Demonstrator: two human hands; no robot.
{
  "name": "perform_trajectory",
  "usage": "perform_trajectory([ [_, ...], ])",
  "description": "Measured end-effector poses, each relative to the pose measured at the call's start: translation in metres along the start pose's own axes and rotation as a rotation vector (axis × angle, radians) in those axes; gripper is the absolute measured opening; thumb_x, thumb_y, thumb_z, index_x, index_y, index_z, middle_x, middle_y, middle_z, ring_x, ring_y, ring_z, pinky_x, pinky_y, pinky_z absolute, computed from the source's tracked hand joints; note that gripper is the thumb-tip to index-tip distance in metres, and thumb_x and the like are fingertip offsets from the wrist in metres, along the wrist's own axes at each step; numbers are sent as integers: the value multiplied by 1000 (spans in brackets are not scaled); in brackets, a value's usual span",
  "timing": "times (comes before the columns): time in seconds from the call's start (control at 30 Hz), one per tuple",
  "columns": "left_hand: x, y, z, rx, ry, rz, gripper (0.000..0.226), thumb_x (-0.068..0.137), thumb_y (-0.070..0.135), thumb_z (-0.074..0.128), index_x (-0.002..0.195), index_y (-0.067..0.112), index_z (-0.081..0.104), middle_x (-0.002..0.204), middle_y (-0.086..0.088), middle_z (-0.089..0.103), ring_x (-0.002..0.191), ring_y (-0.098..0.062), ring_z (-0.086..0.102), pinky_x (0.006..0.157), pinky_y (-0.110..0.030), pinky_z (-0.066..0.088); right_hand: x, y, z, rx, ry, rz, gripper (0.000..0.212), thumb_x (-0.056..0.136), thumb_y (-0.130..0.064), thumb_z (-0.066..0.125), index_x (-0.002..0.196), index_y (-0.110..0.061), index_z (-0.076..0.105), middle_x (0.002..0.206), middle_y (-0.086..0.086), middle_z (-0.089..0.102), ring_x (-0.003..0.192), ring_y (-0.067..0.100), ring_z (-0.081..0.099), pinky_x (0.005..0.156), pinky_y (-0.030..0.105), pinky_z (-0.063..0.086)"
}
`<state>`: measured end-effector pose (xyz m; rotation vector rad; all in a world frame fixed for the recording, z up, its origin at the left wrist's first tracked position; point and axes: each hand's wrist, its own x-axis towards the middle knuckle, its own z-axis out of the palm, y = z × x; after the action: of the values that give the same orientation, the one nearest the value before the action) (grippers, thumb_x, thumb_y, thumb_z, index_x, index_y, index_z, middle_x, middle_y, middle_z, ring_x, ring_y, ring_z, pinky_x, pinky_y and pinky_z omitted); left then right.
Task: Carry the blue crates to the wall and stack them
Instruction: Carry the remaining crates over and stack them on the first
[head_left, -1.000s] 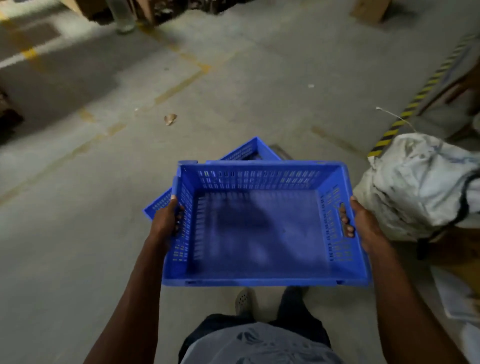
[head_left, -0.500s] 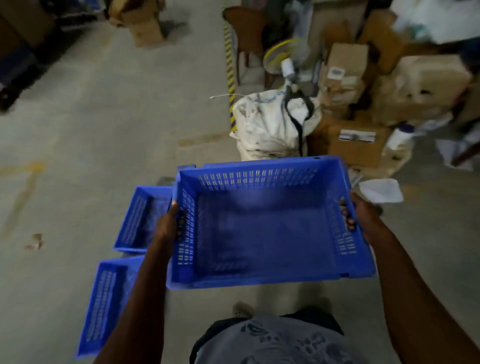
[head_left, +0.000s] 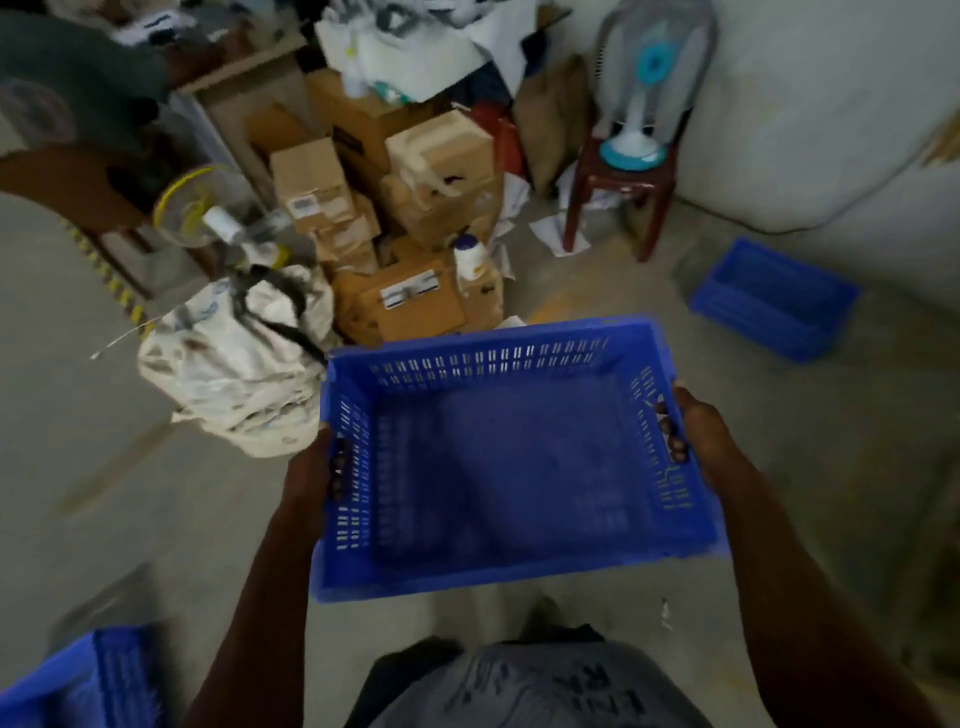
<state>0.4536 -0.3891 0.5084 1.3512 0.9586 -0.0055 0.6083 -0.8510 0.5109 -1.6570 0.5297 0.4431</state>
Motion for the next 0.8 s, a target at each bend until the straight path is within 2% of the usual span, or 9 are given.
perform_trajectory([
  [0.2,54,63,142,96,-201,-34,39,93,56,52,82,19,60,55,6,47,37,-8,36,35,-17,29,37,-1,-92,184,181,37,54,86,-67,44,84,-15,58,59,2,44,36,11,31,38,20,27],
  [0.43,141,136,308,227,-467,-60,39,97,54,46,77,21,56,59,5,38,36,-7,30,34,-15,25,95,-15,-144,398,376,72,51,90,-64,43,82,-16,56,54,-3,43,34,8,30,35,17,25],
  [0.57,184,184,401,312,-640,-85,38,97,53,44,74,23,49,56,6,34,37,-8,28,36,-18,23,133,-38,-163,487,484,78,59,75,-77,51,82,-19,57,57,-2,42,33,6,32,34,16,27],
  [0.67,203,221,466,313,-745,-98,41,98,54,43,73,21,51,51,7,38,33,-7,31,33,-17,25,155,-60,-175,560,549,79,45,89,-63,45,82,-19,56,59,-3,43,35,4,34,34,17,27],
  [0.77,209,253,518,420,-711,-11,44,99,56,39,76,22,53,50,8,44,33,-3,37,32,-15,29,167,-76,-181,611,598,120,39,92,-56,45,83,-20,56,62,-2,43,34,5,34,33,18,26],
  [0.8,221,261,555,485,-740,16,44,97,59,39,77,23,54,52,9,45,33,-3,37,33,-14,30,181,-82,-196,637,626,121,39,92,-55,45,84,-19,57,61,-1,44,34,5,34,33,18,26],
])
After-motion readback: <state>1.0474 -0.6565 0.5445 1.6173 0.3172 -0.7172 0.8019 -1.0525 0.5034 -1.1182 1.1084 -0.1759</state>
